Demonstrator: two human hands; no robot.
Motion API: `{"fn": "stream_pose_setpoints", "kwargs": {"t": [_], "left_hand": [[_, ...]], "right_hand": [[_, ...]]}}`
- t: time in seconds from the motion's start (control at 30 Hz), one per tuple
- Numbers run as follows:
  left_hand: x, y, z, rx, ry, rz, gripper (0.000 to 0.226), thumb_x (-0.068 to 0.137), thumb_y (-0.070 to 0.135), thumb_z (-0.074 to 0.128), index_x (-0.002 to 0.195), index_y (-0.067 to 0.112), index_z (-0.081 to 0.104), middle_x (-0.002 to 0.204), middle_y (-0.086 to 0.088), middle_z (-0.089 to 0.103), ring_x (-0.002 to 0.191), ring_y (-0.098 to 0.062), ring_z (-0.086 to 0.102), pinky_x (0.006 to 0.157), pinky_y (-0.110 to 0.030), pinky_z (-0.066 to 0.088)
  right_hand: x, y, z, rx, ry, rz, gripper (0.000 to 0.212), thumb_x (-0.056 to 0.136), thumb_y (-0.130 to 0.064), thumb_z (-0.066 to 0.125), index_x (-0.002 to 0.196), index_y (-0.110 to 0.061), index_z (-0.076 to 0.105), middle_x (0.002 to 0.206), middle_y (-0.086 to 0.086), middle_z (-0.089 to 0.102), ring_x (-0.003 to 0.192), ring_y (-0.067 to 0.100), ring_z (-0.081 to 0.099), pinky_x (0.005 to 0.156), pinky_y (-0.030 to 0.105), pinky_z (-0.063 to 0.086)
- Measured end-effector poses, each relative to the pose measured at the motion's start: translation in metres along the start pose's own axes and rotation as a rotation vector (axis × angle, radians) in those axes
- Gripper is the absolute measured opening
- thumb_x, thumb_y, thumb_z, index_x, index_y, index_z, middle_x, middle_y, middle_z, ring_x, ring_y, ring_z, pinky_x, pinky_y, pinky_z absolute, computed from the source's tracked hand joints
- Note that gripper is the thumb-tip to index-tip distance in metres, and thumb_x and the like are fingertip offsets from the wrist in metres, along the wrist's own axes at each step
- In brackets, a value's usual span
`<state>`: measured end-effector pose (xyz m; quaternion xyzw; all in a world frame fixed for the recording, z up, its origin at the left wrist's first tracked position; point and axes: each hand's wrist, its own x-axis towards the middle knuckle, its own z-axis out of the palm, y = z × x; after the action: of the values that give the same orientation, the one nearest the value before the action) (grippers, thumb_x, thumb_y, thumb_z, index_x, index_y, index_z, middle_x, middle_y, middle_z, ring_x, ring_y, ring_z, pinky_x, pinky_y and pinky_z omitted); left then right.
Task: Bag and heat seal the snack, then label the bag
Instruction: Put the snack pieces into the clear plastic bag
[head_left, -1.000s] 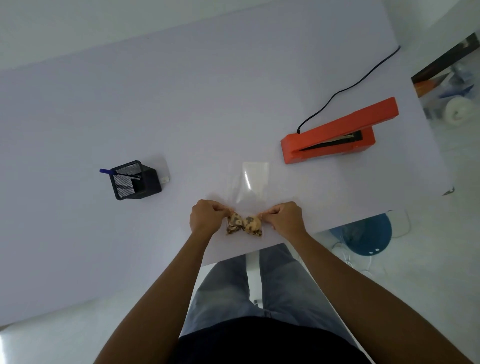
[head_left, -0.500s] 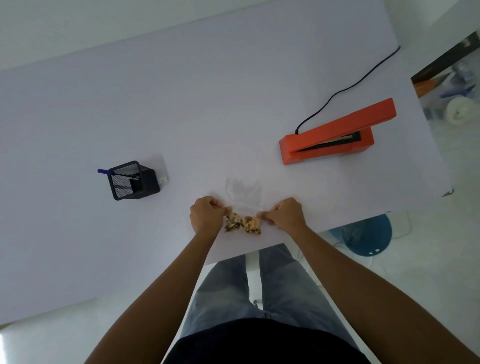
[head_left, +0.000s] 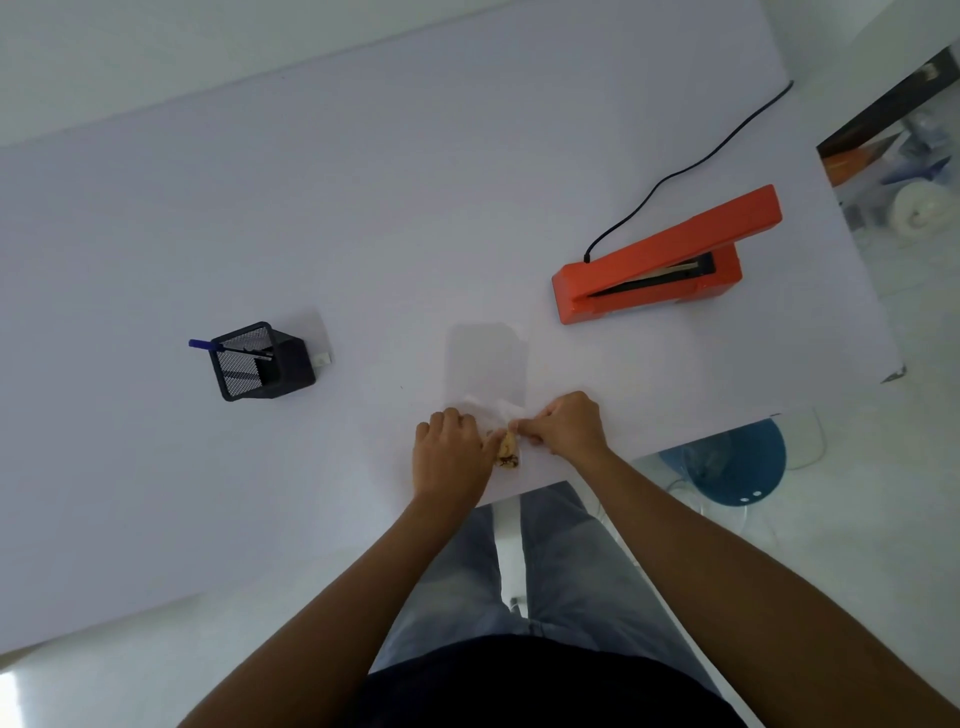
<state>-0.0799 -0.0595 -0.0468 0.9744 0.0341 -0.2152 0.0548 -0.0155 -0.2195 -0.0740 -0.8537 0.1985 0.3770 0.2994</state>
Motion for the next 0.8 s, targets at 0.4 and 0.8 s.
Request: {"fn": "stream_pose_setpoints", "kwargs": {"t": [0.4,0.8], "left_hand": [[-0.012,0.017,0.007,0.094,-0.136,0.061,0.089,0.086,0.081,0.026,0.139,0.01,0.038,0.144,-0.02,0.042,0.128,-0.035,0.044,0.107,-0.043,0.04],[-0.011,0.034,0.004,0.167,-0.207,0.12,0.096,0.079,0.087,0.019,0.154,0.028,0.012,0.148,-0.039,0.027,0.134,-0.053,0.033,0.111,-0.055,0.032]], "right_hand": [[-0.009,0.022,0.001,0.349,0.141,-0.284,0.031,0.089,-0.033,0.073,0.073,-0.007,0.073,0.064,0.0,0.071,0.05,0.006,0.062,0.06,0.016,0.052],[-0.005,-0.003,-0.008,0.835,-0.16,-0.279,0.035,0.104,-0.024,0.05,0.101,0.001,0.074,0.095,0.015,0.078,0.091,0.029,0.076,0.087,0.039,0.06]]}}
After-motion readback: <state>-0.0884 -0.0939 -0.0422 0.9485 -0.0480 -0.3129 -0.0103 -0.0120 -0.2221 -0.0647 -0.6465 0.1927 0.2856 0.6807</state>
